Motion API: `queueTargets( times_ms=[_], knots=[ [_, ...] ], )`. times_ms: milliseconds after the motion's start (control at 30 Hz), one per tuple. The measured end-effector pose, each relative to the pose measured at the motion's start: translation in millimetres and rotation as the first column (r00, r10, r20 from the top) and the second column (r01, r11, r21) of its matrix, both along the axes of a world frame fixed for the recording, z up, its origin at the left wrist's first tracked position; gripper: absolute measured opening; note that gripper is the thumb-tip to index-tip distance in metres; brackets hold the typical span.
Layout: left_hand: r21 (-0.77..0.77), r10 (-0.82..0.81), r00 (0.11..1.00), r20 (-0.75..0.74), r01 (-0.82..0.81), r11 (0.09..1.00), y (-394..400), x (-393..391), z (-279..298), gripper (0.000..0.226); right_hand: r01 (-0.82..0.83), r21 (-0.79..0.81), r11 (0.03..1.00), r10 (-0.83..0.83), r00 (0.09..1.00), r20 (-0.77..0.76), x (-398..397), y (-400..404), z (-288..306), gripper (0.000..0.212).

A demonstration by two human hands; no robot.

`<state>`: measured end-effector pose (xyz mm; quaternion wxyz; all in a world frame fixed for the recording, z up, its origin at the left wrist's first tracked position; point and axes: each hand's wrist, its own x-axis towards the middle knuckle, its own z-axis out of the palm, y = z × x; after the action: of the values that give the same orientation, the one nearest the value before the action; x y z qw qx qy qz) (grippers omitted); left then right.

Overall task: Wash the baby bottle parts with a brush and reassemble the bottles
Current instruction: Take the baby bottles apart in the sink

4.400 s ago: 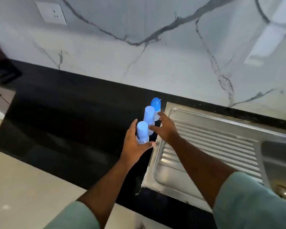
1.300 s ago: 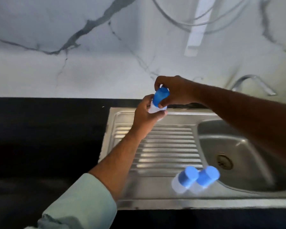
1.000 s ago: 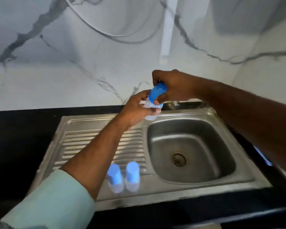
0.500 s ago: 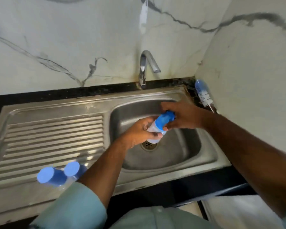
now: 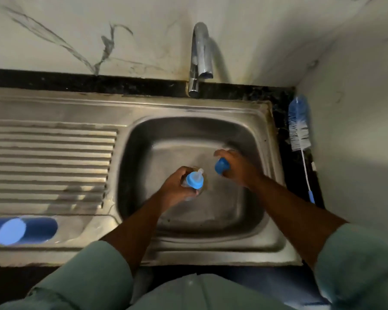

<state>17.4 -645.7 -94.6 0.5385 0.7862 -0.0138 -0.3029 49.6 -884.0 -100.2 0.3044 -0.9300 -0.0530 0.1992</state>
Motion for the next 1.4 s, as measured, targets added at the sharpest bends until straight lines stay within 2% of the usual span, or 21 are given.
queueTargets(
  times_ms=[67,167,333,367,433,467,500,533,567,633,733,833,867,933,1000,1100,1167,1233,1300,1367,1400],
  knots=[
    [0.011,0.023,0.999,0.031,-0.023,1.0,-9.6,0.5,-8.1,0.055,0.023,-0.095,0.995,-0.031,0.996,-0.082,11.4,-1.8,-30.2,0.062],
    [-0.002,0.092,0.993,0.079,-0.092,0.996,-17.3,1.6,-23.2,0.058,0.02,-0.224,0.974,-0.049,0.991,-0.126,22.7,-2.5,-61.9,0.055],
    [-0.007,0.157,0.979,0.134,-0.157,0.988,-20.3,10.0,-28.4,0.054,0.053,-0.345,0.937,-0.084,0.994,-0.075,36.7,-4.0,-68.0,0.056],
    [-0.001,0.159,0.976,0.147,-0.161,0.987,-20.0,10.4,-28.3,0.053,0.13,-0.281,0.951,-0.143,0.989,-0.026,38.5,-1.2,-59.0,0.054],
    [0.008,0.188,0.968,0.168,-0.192,0.981,-17.1,8.3,-25.1,0.054,0.339,-0.001,0.941,-0.339,0.939,0.058,34.6,13.5,-27.2,0.032],
    [0.007,0.206,0.962,0.182,-0.21,0.978,-16.5,6.7,-21.7,0.056,0.423,0.165,0.891,-0.429,0.903,0.0,28.5,23.9,-5.2,0.018],
    [0.011,0.213,0.957,0.198,-0.219,0.976,-15.5,3.6,-16.8,0.058,0.49,0.28,0.826,-0.472,0.872,-0.132,18.4,36.5,18.7,0.016],
    [0.024,0.208,0.954,0.216,-0.218,0.976,-15.0,0.5,-11.0,0.06,0.524,0.32,0.789,-0.452,0.848,-0.275,7.1,48.2,37.7,0.022],
    [0.051,0.198,0.953,0.229,-0.215,0.975,-14.6,-3.6,-5.0,0.063,0.515,0.298,0.804,-0.404,0.84,-0.363,-3.8,57.8,52.9,0.026],
    [0.118,0.171,0.947,0.272,-0.209,0.971,-12.7,-11.3,5.0,0.069,0.4,0.207,0.893,-0.314,0.883,-0.35,-20.8,72.7,69.0,0.033],
    [0.191,0.066,0.936,0.346,-0.139,0.972,-4.3,-24.6,15.5,0.075,0.402,0.264,0.877,-0.325,0.9,-0.29,-35.4,85.5,82.2,0.029],
    [0.245,-0.042,0.923,0.383,-0.058,0.968,5.1,-29.6,26.8,0.054,0.316,0.278,0.907,-0.268,0.943,-0.197,-46.3,89.7,88.9,0.019],
    [0.243,-0.053,0.928,0.369,-0.041,0.969,9.1,-29.0,30.5,0.049,0.239,0.26,0.935,-0.209,0.968,-0.139,-49.6,89.5,90.8,0.018],
    [0.211,-0.099,0.962,0.253,0.045,0.976,17.3,-23.6,31.4,0.051,-0.027,0.149,0.988,0.032,0.999,-0.035,-51.2,85.9,93.1,0.008],
    [0.171,-0.194,0.972,0.131,0.171,0.97,32.5,-23.0,32.8,0.054,-0.28,0.001,0.96,0.28,0.959,-0.028,-54.4,86.0,95.0,0.028],
    [0.12,-0.331,0.943,0.023,0.326,0.938,45.3,-17.9,40.5,0.055,-0.492,-0.101,0.865,0.493,0.87,-0.011,-56.3,83.7,97.2,0.04],
    [0.079,-0.383,0.923,-0.049,0.386,0.919,47.2,-13.2,45.0,0.068,-0.569,-0.105,0.815,0.576,0.815,0.058,-58.2,85.5,89.3,0.045],
    [0.07,-0.375,0.922,-0.095,0.382,0.922,47.8,-13.5,43.5,0.074,-0.585,-0.128,0.801,0.596,0.8,0.073,-58.8,95.4,79.2,0.046],
    [0.191,-0.303,0.953,-0.016,0.3,0.935,48.0,-17.6,36.2,0.073,-0.557,-0.148,0.817,0.57,0.82,0.058,-59.5,108.2,69.2,0.046],
    [0.385,-0.299,0.95,0.094,0.242,0.891,49.8,-21.1,28.2,0.07,-0.534,-0.153,0.831,0.545,0.837,0.038,-57.7,116.3,58.8,0.045],
    [0.425,-0.307,0.946,0.105,0.236,0.874,50.2,-22.3,26.1,0.067,-0.552,-0.182,0.813,0.564,0.826,0.015,-57.0,117.8,54.2,0.045]
  ],
)
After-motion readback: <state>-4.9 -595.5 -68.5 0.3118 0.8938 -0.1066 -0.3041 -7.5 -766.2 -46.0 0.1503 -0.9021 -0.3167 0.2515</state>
